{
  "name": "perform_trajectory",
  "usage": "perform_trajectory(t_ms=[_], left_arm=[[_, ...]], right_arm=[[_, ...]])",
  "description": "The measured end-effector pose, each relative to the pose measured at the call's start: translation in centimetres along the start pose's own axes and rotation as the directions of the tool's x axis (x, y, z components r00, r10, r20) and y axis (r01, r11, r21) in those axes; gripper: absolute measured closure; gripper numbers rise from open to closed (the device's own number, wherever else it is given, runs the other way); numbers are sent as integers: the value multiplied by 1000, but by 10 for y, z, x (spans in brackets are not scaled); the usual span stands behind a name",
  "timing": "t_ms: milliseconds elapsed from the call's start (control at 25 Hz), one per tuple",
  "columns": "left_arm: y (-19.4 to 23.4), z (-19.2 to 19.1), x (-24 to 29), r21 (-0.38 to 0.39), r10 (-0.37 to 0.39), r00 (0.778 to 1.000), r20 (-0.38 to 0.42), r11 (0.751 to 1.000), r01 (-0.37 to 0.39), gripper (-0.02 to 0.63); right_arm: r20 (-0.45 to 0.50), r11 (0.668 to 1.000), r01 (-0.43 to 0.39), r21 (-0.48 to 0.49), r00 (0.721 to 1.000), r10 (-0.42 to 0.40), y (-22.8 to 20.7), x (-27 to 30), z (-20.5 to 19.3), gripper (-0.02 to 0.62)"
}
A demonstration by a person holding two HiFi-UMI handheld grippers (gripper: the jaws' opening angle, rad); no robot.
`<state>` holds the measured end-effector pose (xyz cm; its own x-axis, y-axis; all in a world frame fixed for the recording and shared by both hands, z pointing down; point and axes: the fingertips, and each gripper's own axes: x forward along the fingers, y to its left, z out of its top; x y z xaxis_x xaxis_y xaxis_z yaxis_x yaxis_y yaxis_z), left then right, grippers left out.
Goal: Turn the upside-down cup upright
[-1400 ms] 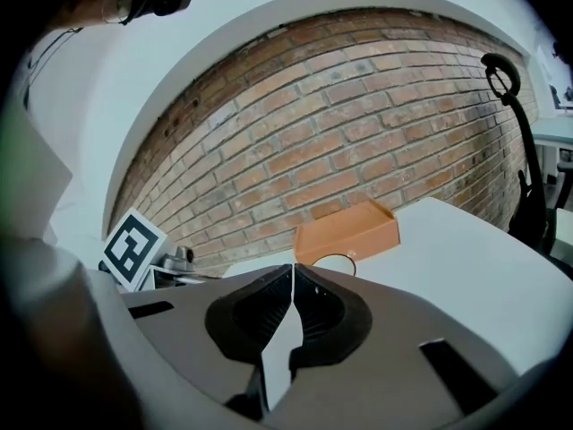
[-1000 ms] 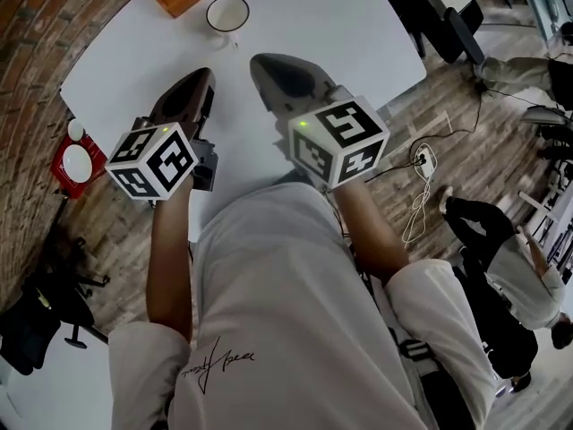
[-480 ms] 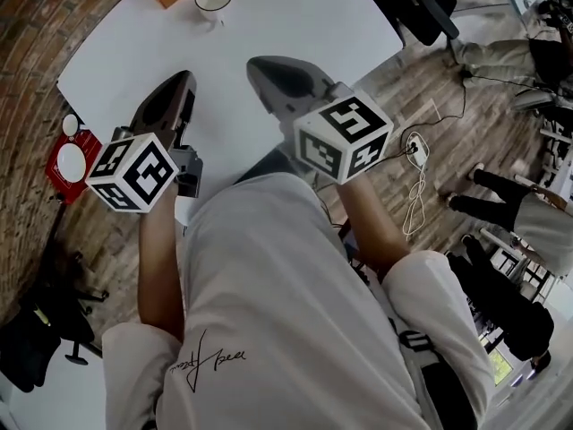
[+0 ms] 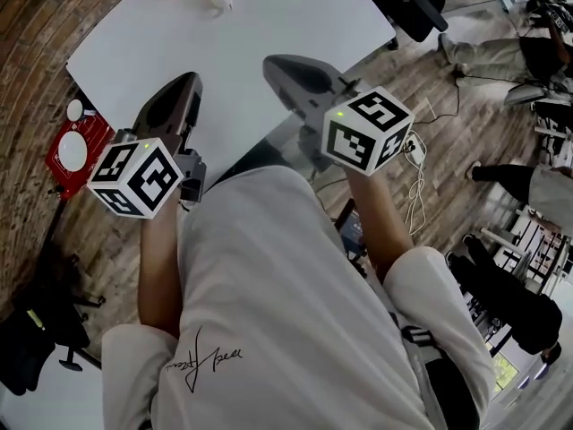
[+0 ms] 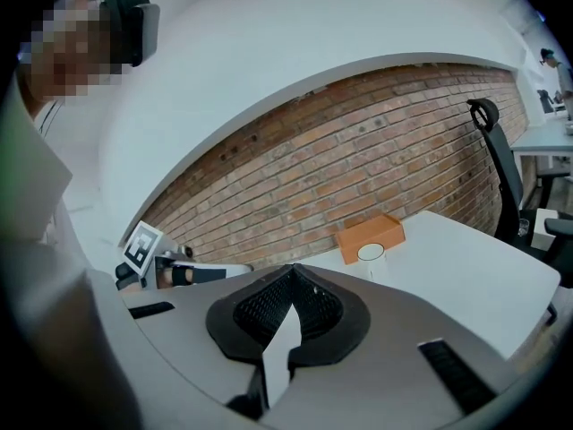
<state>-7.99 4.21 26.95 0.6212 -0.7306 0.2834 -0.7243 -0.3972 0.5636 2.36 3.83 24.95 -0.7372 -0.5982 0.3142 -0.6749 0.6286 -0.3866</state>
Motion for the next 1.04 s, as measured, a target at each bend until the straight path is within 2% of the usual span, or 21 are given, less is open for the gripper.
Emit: perform_trajectory(t_ms=[360,720,880,1040], left_arm=[[-24,-17,-43,17,-36,999,29,999,35,598],[-50,-37,-66,50,-30,999,39,998,28,598],[-48,-36,-80,53,-27,998,60,998,24,598],[-39,-41,-95,81,5,998,64,997,-10,598]], right_arm=[[9,998,15,-63,1000,-14,40,-33,-14,575],[11,998,26,-58,1000,-25,56,-66,-33,575],[-2,997,14,-76,1000,-14,62,-63,-39,575],[-11,996,-14,-91,1000,13,72,-57,-47,575]])
